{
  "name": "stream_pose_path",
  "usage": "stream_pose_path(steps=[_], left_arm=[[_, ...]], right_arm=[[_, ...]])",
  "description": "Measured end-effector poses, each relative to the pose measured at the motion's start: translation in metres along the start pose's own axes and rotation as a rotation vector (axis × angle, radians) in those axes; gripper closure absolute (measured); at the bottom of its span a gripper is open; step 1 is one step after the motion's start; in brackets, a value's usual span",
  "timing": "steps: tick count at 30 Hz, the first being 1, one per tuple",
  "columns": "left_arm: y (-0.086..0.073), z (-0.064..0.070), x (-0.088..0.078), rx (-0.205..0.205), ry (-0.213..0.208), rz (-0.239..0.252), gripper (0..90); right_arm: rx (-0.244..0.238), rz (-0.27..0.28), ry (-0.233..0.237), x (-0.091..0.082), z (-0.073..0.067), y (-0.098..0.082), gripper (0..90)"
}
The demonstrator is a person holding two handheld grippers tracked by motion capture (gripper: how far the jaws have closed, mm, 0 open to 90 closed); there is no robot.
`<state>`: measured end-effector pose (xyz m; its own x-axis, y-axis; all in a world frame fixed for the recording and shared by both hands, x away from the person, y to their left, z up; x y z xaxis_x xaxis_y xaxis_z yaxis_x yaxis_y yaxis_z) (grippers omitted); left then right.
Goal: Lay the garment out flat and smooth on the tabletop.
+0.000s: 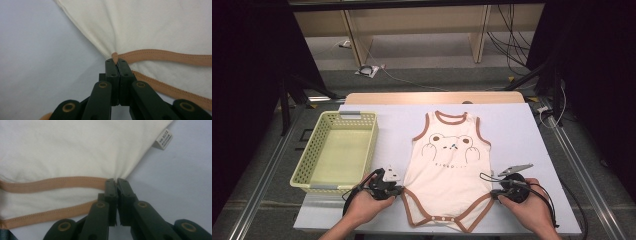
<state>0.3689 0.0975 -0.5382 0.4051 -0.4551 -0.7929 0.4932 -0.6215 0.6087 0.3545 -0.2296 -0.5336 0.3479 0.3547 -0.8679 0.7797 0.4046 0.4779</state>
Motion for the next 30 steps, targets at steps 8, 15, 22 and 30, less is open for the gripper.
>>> stream_pose_path(steps=[8, 15, 22, 30], left_arm=[[-0.002, 0.002, -0.004, 0.014, 0.016, 0.0, 88.8], [-0.006, 0.004, -0.01, 0.014, 0.019, 0.003, 88.9], [-0.012, 0.003, -0.014, 0.007, 0.023, 0.0, 88.9], [-0.019, 0.0, -0.019, -0.007, 0.025, 0.001, 88.9]], right_arm=[[-0.002, -0.002, 0.001, 0.0, -0.001, 0.0, 87.5], [-0.004, -0.005, 0.007, 0.0, -0.004, 0.0, 87.4], [-0.019, -0.008, 0.012, 0.001, -0.007, 0.001, 87.6], [-0.035, -0.024, 0.04, 0.001, -0.016, 0.0, 88.0]])
Point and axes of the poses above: each handheld gripper's, and its own axes: x roughly forward along the jaws, y roughly out of its top, z roughly to its right, the point moved 8 cm from there along x, roughly forward along the jaws, and after that the axes turned 2 degrees about x, right-handed, at the moved point
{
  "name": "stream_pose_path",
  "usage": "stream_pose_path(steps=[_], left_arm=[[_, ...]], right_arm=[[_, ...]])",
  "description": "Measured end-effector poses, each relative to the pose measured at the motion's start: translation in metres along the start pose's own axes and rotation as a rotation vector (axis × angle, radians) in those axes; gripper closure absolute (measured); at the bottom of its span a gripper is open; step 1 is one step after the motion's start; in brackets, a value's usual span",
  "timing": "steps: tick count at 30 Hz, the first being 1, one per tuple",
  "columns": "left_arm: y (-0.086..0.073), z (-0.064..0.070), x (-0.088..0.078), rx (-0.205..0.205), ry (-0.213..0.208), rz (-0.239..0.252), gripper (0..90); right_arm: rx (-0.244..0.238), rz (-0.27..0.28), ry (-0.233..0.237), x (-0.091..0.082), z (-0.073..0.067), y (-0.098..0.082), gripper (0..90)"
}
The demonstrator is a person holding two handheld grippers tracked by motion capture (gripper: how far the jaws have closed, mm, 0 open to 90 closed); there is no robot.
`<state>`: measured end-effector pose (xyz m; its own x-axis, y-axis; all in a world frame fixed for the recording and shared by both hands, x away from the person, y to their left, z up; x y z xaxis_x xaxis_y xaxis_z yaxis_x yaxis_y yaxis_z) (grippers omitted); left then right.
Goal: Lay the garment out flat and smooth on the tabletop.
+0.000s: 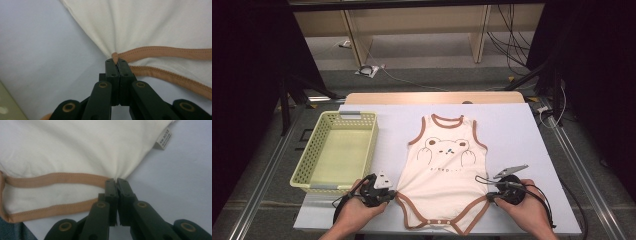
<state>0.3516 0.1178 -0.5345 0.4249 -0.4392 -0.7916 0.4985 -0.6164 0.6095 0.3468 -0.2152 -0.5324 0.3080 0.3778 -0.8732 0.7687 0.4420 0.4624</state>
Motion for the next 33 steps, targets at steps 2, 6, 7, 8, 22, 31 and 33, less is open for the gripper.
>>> stream_pose_path(steps=[2, 6, 7, 8, 22, 31, 33], left_arm=[[-0.001, 0.0, -0.001, -0.003, 0.001, 0.001, 88.8], [-0.001, 0.001, -0.002, 0.005, 0.0, 0.001, 88.8], [-0.001, 0.001, -0.002, 0.01, 0.001, 0.001, 88.8], [-0.001, 0.001, -0.002, 0.015, 0.003, -0.002, 88.8], [-0.003, 0.0, -0.001, 0.017, -0.001, -0.004, 88.8], [-0.004, 0.001, -0.001, 0.028, -0.003, -0.015, 88.8], [-0.005, 0.003, -0.002, 0.027, -0.007, -0.016, 88.8]], right_arm=[[-0.002, -0.005, 0.004, -0.001, -0.003, 0.0, 87.4], [-0.059, 0.004, -0.072, -0.008, -0.006, 0.003, 74.3], [-0.077, 0.024, -0.08, -0.011, -0.009, 0.005, 73.0], [-0.104, 0.044, -0.084, -0.014, -0.014, 0.008, 71.6], [-0.539, -0.047, 0.274, 0.035, -0.131, 0.009, 58.5], [-0.58, -0.084, 0.274, 0.033, -0.135, 0.009, 81.2], [-0.588, -0.092, 0.281, 0.032, -0.137, 0.007, 81.2]])
Point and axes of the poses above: each handheld gripper's, and its own axes: x roughly forward along the jaws, y roughly out of its top, z roughly to its right, the point moved 8 cm from there along x, roughly forward along the jaws, and after that the axes turned 2 degrees about x, right-handed, at the moved point
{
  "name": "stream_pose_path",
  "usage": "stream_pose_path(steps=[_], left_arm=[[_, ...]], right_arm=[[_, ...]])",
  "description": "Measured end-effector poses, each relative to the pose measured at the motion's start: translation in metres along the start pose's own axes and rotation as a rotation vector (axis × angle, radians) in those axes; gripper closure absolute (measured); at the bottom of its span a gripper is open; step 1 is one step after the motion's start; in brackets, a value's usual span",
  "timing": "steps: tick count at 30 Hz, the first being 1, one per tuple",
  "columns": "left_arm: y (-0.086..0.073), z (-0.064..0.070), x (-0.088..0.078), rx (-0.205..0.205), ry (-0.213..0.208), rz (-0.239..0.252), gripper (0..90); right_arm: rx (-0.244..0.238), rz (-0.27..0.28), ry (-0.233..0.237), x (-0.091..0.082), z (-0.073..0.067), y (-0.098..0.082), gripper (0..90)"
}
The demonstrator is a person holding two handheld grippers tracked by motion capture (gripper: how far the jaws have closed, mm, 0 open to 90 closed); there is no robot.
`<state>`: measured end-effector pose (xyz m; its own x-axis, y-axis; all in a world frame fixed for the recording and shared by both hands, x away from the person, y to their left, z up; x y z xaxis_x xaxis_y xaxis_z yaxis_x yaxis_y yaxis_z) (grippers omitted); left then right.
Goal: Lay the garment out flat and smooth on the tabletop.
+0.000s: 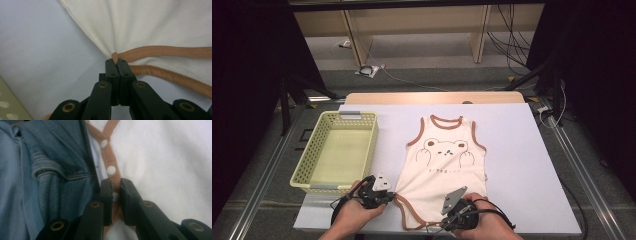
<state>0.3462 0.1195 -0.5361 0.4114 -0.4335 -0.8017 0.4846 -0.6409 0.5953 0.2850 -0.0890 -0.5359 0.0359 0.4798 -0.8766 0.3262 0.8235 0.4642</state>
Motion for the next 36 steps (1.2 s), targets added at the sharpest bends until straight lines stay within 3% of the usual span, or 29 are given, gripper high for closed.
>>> stream_pose_path(steps=[14, 26, 29, 32, 36], left_arm=[[-0.008, 0.016, -0.007, 0.025, -0.02, -0.009, 88.7], [-0.017, 0.017, -0.014, 0.021, -0.019, -0.013, 88.7], [-0.017, 0.017, -0.014, 0.026, -0.015, -0.003, 88.6], [-0.014, 0.016, -0.016, 0.022, -0.026, 0.038, 86.8], [-0.01, 0.013, -0.018, -0.029, -0.02, 0.085, 72.3]], right_arm=[[0.003, -0.028, 0.054, -0.009, -0.017, -0.013, 81.1], [-0.015, -0.036, 0.085, -0.005, -0.025, -0.012, 80.7], [0.0, -0.043, 0.096, -0.005, -0.026, -0.012, 76.2], [0.023, -0.029, 0.104, -0.008, -0.025, -0.011, 71.1], [0.066, 0.04, 0.074, -0.018, -0.013, -0.006, 66.7]])
Point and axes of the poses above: each handheld gripper's, and its own axes: x roughly forward along the jaws, y roughly out of its top, z roughly to its right, the point moved 8 cm from there along x, roughly forward along the jaws, and after that the axes turned 2 degrees about x, right-handed, at the moved point
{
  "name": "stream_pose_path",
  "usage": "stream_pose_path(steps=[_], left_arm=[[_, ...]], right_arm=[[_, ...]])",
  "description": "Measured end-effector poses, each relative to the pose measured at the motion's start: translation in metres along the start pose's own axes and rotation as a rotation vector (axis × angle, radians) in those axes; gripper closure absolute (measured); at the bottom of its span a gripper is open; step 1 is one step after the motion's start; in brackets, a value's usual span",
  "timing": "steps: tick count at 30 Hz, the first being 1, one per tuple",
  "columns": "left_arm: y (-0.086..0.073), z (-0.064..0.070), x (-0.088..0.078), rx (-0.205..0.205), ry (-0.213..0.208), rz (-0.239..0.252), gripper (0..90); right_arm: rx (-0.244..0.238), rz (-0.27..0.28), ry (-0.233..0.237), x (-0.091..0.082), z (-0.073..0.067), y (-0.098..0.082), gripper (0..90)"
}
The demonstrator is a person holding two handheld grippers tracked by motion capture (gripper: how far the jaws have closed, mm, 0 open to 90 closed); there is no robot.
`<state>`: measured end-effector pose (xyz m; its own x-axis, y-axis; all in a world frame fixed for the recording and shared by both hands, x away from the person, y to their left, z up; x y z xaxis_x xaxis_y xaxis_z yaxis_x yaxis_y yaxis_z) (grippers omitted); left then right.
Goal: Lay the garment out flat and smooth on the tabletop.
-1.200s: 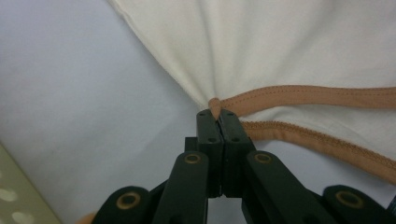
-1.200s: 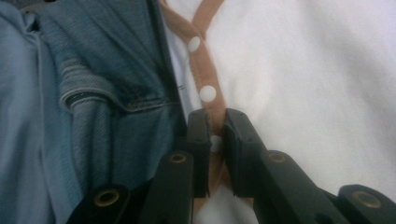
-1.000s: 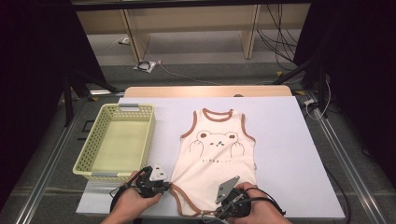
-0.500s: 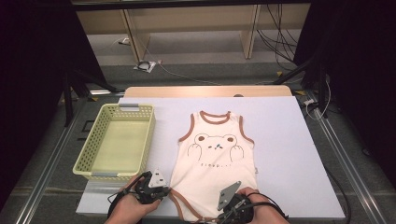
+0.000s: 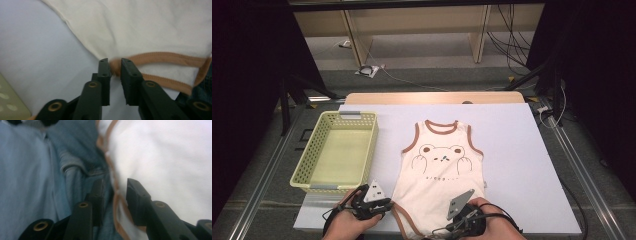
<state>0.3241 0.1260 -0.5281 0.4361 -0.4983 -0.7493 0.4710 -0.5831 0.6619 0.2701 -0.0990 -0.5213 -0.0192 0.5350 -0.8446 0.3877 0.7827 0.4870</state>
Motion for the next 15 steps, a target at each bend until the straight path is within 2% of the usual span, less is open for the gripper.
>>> stream_pose_path(steps=[3, 8, 12, 15], left_arm=[[0.005, -0.003, 0.0, -0.007, 0.024, 0.051, 59.4], [0.017, -0.006, 0.001, 0.011, 0.027, 0.142, 43.2], [0.023, -0.006, 0.005, 0.001, 0.007, 0.181, 32.5], [0.028, -0.007, 0.01, 0.011, 0.009, 0.202, 27.5]], right_arm=[[0.032, 0.076, -0.036, -0.009, 0.014, 0.005, 61.5], [0.088, 0.223, -0.122, -0.022, 0.045, 0.011, 55.0], [0.138, 0.319, -0.185, -0.029, 0.069, 0.012, 49.2], [0.174, 0.382, -0.223, -0.034, 0.085, 0.009, 44.0]])
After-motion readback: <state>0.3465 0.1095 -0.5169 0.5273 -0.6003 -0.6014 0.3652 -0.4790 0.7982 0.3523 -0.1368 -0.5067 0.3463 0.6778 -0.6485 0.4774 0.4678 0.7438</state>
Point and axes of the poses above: each handheld gripper's, and its own axes: x roughly forward along the jaws, y roughly out of its top, z roughly to its right, the point moved 8 cm from there along x, roughly forward along the jaws, and after that the axes turned 2 degrees about x, right-handed, at the moved point
